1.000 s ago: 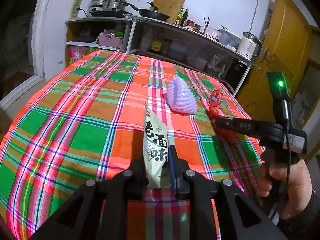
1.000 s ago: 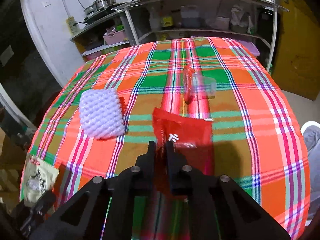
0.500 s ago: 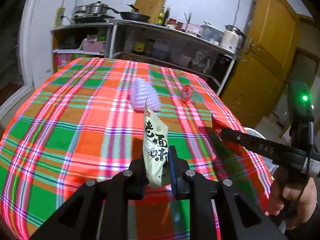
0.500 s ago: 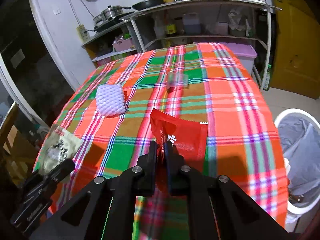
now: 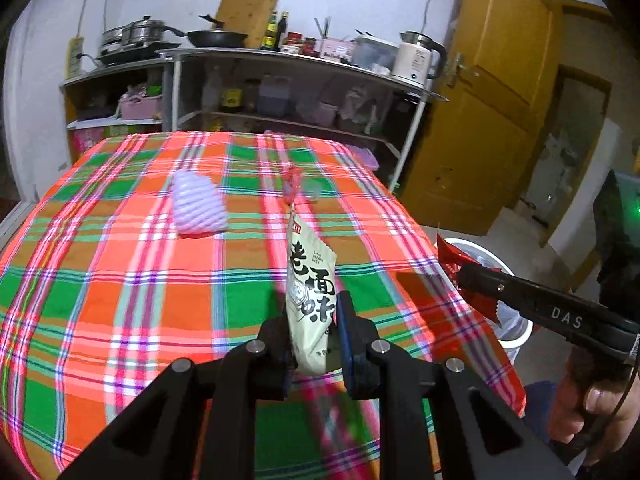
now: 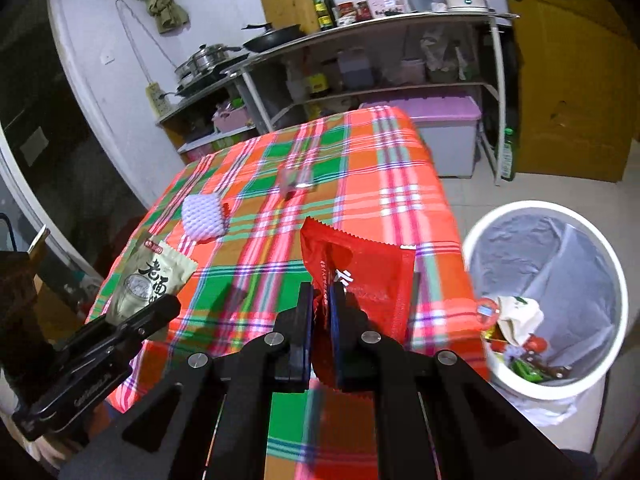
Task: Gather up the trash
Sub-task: 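Carry the noodle packet and red packet over the white trash bin with both tools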
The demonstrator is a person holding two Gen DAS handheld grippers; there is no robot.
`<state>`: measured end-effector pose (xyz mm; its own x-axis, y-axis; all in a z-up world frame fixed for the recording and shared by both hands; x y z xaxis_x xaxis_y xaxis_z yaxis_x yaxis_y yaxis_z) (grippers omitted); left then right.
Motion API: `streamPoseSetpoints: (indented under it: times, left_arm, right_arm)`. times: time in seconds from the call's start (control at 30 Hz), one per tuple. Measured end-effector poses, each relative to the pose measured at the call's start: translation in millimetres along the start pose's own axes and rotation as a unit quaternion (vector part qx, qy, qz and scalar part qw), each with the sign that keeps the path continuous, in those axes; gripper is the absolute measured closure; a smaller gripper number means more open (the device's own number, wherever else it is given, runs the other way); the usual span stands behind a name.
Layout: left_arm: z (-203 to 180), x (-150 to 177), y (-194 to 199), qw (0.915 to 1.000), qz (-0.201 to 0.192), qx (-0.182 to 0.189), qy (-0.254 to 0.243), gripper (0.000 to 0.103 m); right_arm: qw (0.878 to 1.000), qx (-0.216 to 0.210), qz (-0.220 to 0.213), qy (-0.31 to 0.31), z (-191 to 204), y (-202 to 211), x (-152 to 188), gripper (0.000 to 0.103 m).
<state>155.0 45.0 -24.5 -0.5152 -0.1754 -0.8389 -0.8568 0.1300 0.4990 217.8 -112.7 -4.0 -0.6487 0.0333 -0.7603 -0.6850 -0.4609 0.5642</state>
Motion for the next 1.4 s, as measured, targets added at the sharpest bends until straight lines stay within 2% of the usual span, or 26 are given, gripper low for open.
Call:
streamPoseSetpoints:
  times: [0.37, 0.77, 1.2, 1.4]
  left_arm:
    - [-54, -7, -21, 0.9989, 0.011, 0.032, -0.033, 0.084]
    - [-119, -8, -54, 0.994, 0.033, 0.075, -0.072, 0.084]
    - [-177, 6, -98, 0.9845, 0.078, 0.118, -0.104, 0.084]
    - [-199, 14, -117, 0.9791, 0.102, 0.135, -0.114, 0.084]
  right_arm:
    - [0.999, 0.031, -0.021, -0.031, -55, 30, -2, 0.095]
    - [0.995, 0.063, -0.03, -0.075, -120, 47, 1, 0.095]
    - [0.989, 0.087, -0.015, -0.118, -180, 43, 10, 0.095]
    - [0.986, 0.094, 0.006, -0.136, -201, 33, 16, 0.095]
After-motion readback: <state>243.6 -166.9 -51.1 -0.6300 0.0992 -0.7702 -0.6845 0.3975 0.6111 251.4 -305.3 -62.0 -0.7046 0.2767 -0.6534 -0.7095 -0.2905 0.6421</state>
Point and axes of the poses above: each gripper's, at about its wrist camera, not at the fingertips, and y roughly against the way its jaws point, z to its left, x to its underside, the point moved 5 cm from there along -y, roughly the way its jaws point, and after that the axes turned 8 degrees about -z, right-handed, at the moved point
